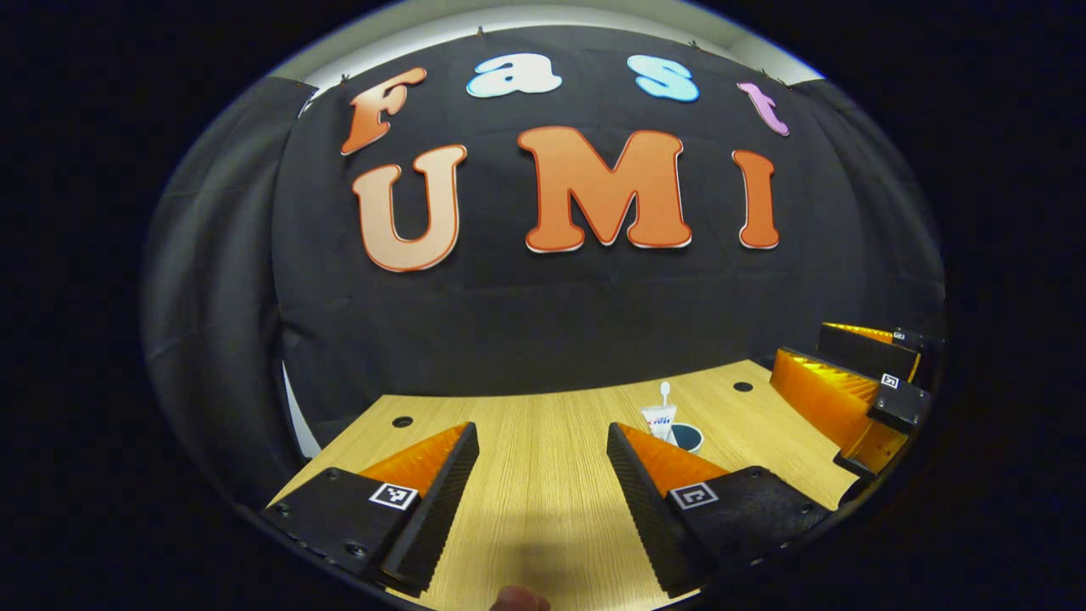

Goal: Put the toothbrush and toothpaste on the desktop into the cup, then pick up the cup and place it on the coaster on the desktop.

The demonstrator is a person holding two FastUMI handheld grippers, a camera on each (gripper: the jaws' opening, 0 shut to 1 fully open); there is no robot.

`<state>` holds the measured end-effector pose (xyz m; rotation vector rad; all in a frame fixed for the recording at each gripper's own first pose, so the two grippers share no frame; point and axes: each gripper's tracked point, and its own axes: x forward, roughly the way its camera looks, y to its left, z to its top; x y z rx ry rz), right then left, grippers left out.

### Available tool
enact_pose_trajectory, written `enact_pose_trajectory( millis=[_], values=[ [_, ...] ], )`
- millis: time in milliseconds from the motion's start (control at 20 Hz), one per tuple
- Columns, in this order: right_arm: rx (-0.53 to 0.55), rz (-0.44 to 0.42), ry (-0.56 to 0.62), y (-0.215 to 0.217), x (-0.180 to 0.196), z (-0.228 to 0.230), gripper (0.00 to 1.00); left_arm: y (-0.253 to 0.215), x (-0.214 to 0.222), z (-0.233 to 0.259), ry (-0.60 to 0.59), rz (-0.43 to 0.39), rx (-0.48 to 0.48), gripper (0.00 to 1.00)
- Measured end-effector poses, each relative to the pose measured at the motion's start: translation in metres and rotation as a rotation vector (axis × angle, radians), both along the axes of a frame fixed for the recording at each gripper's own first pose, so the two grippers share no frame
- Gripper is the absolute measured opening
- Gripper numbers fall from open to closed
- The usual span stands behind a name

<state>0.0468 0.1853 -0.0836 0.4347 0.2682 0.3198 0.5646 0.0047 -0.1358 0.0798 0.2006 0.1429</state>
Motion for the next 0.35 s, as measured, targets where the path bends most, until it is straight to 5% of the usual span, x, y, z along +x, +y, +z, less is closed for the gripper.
enact_pose_trajectory(
  millis=[350],
  values=[
    [0.038, 0.013, -0.037, 0.023, -0.009, -0.006, 0.99, 0.021, -0.016, 0.006, -0.179, 0.029, -0.033, 0.92]
  ],
)
